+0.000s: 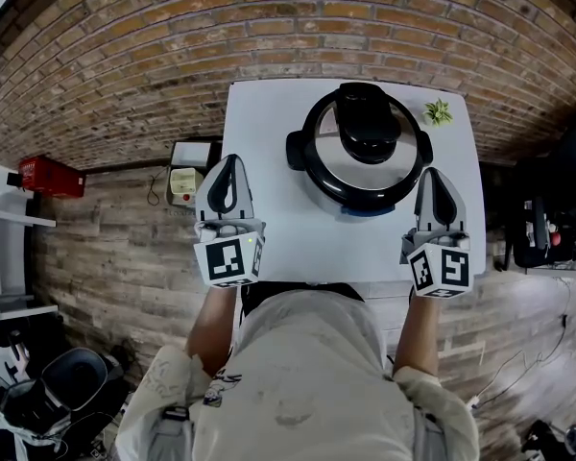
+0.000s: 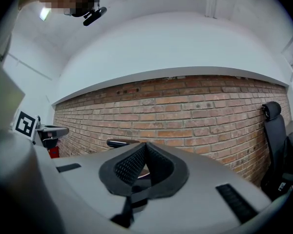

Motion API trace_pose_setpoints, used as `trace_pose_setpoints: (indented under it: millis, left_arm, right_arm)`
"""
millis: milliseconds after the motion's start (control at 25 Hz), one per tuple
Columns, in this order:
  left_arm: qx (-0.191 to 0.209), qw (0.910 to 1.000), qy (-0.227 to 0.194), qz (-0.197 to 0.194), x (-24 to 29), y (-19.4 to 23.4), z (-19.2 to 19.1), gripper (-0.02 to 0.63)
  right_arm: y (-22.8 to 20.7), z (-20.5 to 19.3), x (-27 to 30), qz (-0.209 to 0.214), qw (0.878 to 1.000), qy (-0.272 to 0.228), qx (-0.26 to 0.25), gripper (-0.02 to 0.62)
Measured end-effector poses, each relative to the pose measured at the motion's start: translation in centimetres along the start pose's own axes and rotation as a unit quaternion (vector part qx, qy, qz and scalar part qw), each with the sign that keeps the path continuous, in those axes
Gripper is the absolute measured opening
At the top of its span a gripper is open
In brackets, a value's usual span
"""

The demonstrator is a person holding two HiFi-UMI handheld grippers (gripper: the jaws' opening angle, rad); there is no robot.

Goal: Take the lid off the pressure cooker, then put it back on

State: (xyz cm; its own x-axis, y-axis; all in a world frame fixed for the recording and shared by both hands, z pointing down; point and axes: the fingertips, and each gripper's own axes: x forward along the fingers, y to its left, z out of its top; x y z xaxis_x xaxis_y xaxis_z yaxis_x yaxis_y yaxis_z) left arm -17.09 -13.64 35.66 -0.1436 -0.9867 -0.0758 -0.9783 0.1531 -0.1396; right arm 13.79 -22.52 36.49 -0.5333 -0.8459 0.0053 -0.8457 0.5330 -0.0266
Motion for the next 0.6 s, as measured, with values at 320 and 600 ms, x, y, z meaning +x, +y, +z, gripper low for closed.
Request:
trace_pose_setpoints:
  millis: [320, 600]
  left_arm:
    - [0.003, 1.0000, 0.002, -0.003, -0.15, -0.24, -0.06, 0.015]
    - [0.007, 1.0000, -0.001, -0.003, -0.22, -0.35, 0.15, 0.015]
  right_arm:
    - [0.39, -0.32, -0.06, 0.006, 1.000, 0.008, -0.001, 0.015]
    - [0.26, -0.19, -0.28, 0.003, 1.000, 0.013, -0.006, 0.015]
